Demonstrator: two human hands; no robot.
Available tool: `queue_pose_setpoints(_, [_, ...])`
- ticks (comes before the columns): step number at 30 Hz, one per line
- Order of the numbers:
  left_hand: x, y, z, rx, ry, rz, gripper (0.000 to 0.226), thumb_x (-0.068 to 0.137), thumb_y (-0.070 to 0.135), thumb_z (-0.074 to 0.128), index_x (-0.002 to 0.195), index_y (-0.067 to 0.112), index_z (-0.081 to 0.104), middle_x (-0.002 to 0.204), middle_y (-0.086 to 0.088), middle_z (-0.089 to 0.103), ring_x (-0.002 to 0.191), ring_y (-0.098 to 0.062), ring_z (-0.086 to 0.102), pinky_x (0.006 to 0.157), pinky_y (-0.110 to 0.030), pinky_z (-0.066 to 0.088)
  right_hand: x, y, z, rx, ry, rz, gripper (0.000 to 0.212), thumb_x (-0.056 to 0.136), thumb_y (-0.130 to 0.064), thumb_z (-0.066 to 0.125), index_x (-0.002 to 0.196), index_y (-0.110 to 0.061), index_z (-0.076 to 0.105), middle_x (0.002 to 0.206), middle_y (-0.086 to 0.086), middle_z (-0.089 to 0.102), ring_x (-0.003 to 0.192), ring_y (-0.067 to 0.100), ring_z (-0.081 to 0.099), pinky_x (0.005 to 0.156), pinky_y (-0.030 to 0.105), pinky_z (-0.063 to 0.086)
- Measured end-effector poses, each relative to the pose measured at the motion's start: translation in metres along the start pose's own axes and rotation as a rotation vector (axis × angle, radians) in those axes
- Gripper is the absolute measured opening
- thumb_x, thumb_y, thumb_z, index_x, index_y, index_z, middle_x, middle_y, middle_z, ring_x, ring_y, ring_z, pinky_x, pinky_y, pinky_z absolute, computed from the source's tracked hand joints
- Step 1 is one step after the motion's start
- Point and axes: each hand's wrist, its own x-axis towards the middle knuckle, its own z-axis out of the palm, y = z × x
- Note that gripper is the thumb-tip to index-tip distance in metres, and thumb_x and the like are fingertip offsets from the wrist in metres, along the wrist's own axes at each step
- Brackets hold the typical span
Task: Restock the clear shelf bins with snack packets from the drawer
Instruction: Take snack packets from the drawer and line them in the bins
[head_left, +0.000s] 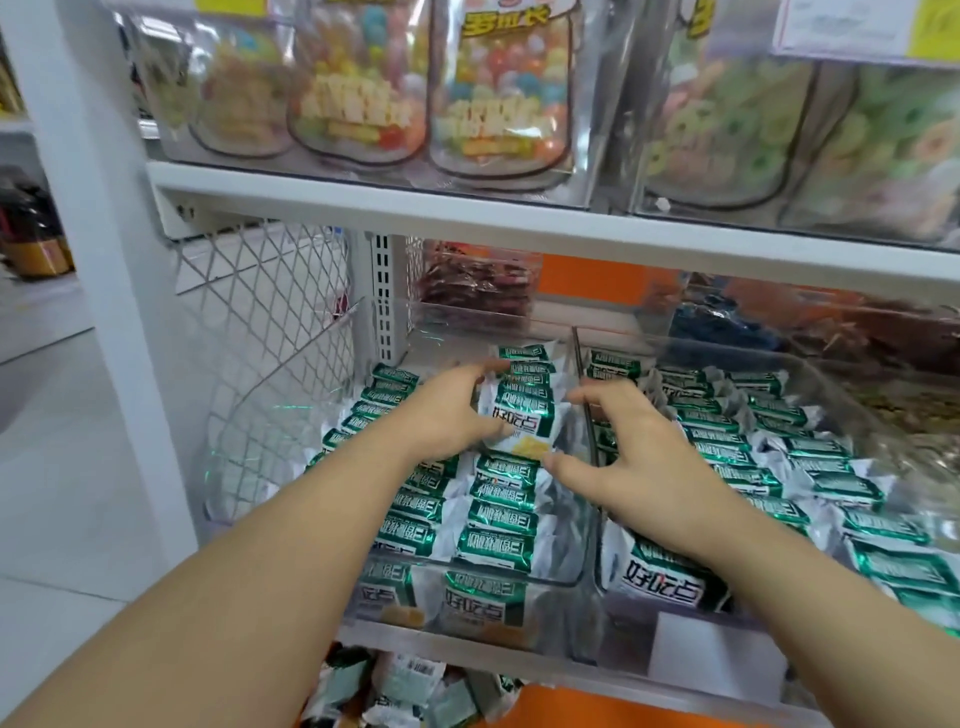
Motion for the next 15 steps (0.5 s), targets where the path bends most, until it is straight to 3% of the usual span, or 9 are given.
queue_pose_setpoints(5, [-0.002,0.004,0.012,0.193,0.051,0.023,0.062,0.089,0.025,0.065,0.144,0.028,0.035,0.143,-0.009,0.044,0.123,-0.026,0.049,0.101,-0.034,0.041,0.000,-0.001,0.001,0.011,-0.004,0.003,0.064,0.082,-0.052,0.059,0.138,-0.030,0.036,0.140,-0.016,0.031,0.109,-0.003,0.034,0.088,0.021,0.031])
queue_pose_setpoints(8, [-0.006,0.008,0.023,0.454,-0.041,0.010,0.065,0.099,0.024,0.047,0.151,0.035,0.009,0.147,-0.014,0.032,0.124,-0.031,0.045,0.096,-0.042,0.042,0.001,0.001,0.002,0.010,0.005,-0.002,0.064,0.083,-0.051,0.060,0.139,-0.029,0.036,0.142,-0.015,0.031,0.112,-0.004,0.034,0.089,0.019,0.030])
queue_pose_setpoints(10, [-0.009,0.010,0.029,0.557,-0.110,-0.063,0.070,0.102,0.025,0.039,0.148,0.040,-0.012,0.154,-0.013,0.019,0.134,-0.033,0.033,0.102,-0.047,0.035,0.001,0.000,0.004,0.011,0.012,0.002,0.064,0.084,-0.051,0.061,0.139,-0.028,0.037,0.142,-0.016,0.031,0.119,0.000,0.038,0.089,0.018,0.030])
queue_pose_setpoints(15, [-0.004,0.021,0.024,0.675,-0.194,-0.168,0.075,0.102,0.032,0.038,0.143,0.043,-0.024,0.153,-0.021,0.017,0.137,-0.037,0.029,0.111,-0.052,0.024,0.000,-0.003,0.002,-0.043,-0.016,0.009,0.066,0.087,-0.051,0.058,0.143,-0.026,0.033,0.149,-0.011,0.028,0.129,0.008,0.038,0.094,0.020,0.033])
